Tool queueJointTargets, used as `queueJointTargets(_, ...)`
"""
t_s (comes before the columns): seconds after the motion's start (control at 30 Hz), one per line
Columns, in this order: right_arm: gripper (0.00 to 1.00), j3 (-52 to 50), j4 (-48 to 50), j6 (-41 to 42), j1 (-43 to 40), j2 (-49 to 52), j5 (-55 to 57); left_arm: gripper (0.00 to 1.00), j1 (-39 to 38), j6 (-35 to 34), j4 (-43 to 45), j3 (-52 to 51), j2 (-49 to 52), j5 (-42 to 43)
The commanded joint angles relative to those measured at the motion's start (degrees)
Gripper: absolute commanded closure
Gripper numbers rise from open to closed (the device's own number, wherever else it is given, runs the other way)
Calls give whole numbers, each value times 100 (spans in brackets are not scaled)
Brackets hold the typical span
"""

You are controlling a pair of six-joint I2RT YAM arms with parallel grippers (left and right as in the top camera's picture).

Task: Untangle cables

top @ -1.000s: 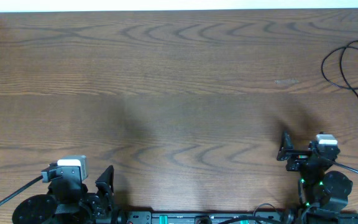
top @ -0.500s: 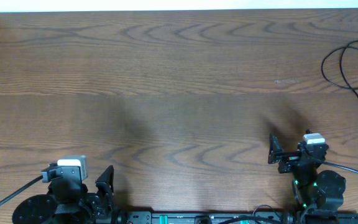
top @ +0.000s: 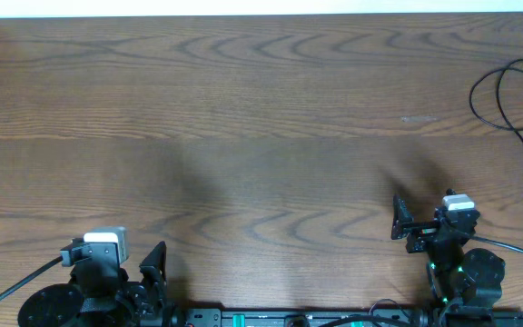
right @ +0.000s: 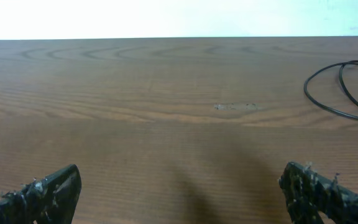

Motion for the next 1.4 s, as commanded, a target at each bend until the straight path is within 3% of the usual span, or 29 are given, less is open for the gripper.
queueJointTargets(0.0, 1, -26, 9, 55, 55, -31, 42, 33, 24, 76, 0, 70, -7, -72)
queueJointTargets(0.83, 1, -28, 9, 55, 55, -31, 42, 33, 24, 332, 232, 13, -7, -48)
queueJointTargets(1.23, 1, -28, 9, 55, 55, -31, 42, 33, 24, 422, 1786, -1154, -7, -4)
queueJointTargets(1.37, 1, -28, 9, 55, 55, -31, 42, 33, 24, 422, 2546, -1725, -7, 468)
